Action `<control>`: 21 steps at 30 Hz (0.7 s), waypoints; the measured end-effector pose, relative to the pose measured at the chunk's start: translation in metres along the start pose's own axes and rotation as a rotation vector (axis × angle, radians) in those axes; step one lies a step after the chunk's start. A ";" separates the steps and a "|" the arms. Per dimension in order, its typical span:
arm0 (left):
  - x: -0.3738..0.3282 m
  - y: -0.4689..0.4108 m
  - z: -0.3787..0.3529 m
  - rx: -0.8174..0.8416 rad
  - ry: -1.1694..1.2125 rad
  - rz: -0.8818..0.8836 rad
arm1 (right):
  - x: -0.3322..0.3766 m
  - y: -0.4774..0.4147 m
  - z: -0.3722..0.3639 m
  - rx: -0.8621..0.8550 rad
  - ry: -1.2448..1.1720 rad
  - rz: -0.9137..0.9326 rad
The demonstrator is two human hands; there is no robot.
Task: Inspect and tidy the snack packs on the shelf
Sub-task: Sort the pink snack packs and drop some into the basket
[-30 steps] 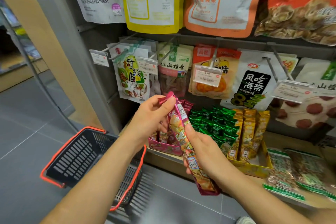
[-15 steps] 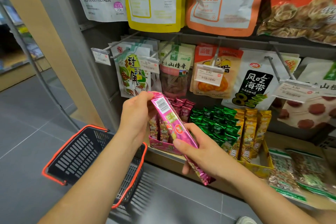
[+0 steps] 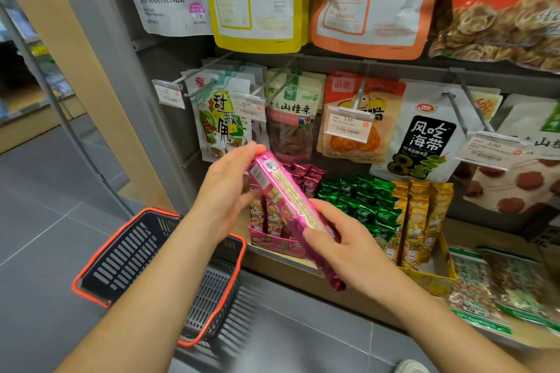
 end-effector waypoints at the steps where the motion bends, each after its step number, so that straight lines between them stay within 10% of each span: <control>1: 0.000 0.002 -0.006 0.059 -0.013 -0.007 | 0.003 0.001 0.003 -0.020 0.096 0.035; 10: 0.015 -0.006 0.024 -0.272 0.304 0.077 | 0.002 0.005 0.010 0.058 0.045 -0.109; 21: 0.037 -0.011 0.015 -0.197 0.163 0.199 | 0.012 0.007 0.019 -0.056 -0.142 -0.057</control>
Point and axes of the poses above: each hand's wrist, its own y-axis away from the middle knuckle, its own z-axis out of the back of the hand, x = y × z, the point moved 8 cm from there along -y, towards the middle knuckle, and after that the axes turned 15 degrees about -y, right-handed, at the moved point
